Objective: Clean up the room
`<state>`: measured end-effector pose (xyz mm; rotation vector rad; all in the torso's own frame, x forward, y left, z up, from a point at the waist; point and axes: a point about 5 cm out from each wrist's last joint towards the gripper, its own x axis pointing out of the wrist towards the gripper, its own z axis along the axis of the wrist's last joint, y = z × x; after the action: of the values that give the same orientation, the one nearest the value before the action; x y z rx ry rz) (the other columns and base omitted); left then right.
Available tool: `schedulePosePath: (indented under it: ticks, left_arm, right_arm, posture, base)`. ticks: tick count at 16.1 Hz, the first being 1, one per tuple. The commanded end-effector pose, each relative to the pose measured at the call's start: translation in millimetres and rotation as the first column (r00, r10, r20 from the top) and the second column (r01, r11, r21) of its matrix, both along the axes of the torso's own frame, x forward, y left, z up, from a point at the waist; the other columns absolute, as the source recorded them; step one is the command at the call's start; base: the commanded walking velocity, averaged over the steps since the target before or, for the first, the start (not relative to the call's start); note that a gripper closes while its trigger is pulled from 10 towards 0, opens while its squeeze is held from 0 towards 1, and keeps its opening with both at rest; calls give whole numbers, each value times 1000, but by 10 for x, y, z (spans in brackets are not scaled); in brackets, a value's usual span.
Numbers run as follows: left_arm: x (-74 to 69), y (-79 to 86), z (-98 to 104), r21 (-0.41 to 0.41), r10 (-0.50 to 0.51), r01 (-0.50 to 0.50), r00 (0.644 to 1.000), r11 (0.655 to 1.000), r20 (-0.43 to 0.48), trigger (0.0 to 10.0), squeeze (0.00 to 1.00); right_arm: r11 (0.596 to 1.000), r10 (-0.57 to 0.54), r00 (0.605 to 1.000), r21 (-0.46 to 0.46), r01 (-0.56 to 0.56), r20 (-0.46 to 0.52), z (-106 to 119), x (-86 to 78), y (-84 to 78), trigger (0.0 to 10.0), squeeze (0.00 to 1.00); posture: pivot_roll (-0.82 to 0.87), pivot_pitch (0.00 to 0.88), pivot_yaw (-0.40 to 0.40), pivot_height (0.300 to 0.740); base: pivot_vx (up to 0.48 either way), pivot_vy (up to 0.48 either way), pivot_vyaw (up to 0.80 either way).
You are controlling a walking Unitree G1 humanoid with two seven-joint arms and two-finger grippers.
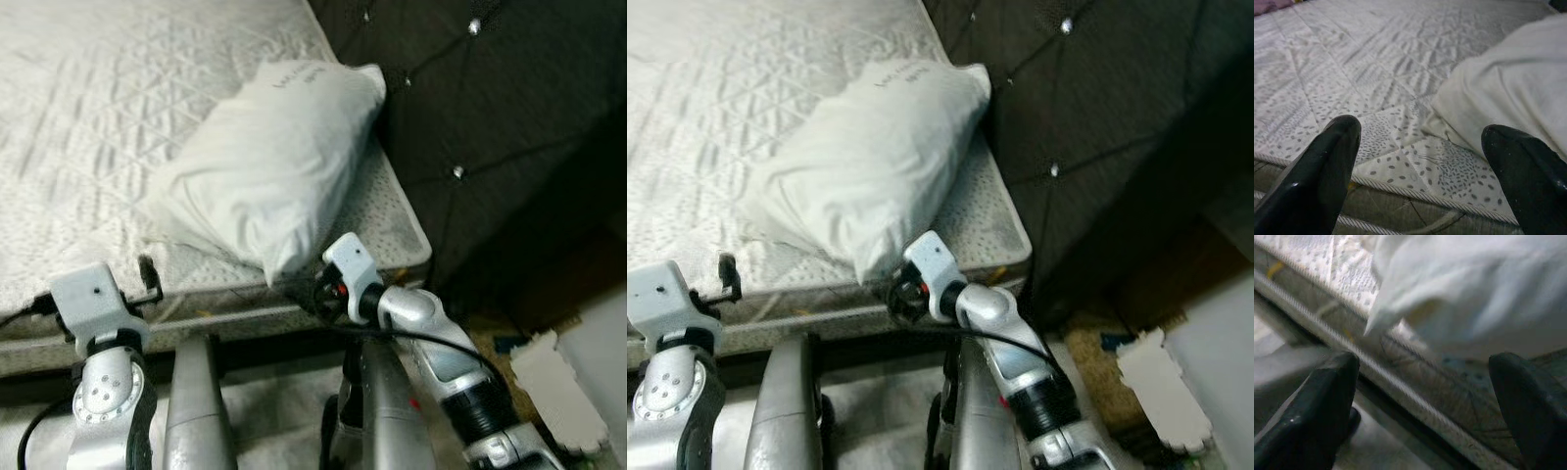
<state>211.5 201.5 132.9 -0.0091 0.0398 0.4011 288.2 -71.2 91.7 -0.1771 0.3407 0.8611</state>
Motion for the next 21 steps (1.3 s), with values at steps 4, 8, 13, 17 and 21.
schedulePosePath:
  ticks: [4, 8, 13, 17, 21]
  left_arm:
    - [-53, 12, -50, 8, 26, -25, 999, 1000, -43, 10000, 0]
    - [-82, 30, -37, 5, 35, -35, 998, 999, -52, 10000, 0]
    - [-94, 7, -46, -1, 27, -27, 998, 1000, -58, 10000, 0]
    - [-85, 17, -48, 2, 27, -27, 998, 1000, -63, 10000, 0]
    - [-46, 12, -36, -1, 24, -24, 998, 1000, -59, 10000, 0]
  right_arm:
    - [1000, -24, 998, 14, 25, -51, 25, 104, 87, 10000, 0]
    - [981, -150, 989, 129, 148, 3, 216, 306, 276, 10000, 0]
    - [945, -253, 964, 195, 264, -79, 239, 365, 296, 10000, 0]
    - [895, -389, 917, 201, 399, -87, 290, 536, 256, 10000, 0]
    - [815, -493, 854, 257, 520, -166, 369, 655, 314, 5725, 0]
  posture:
    - [35, 155, -94, 539]
    - [61, 148, -98, 539]
    - [70, 138, -93, 539]
    - [81, 119, -89, 539]
    - [83, 110, -86, 539]
  base:
    - [0, 0, 0]
    - [0, 0, 342]
    - [0, 0, 158]
    - [0, 0, 0]
    - [0, 0, 0]
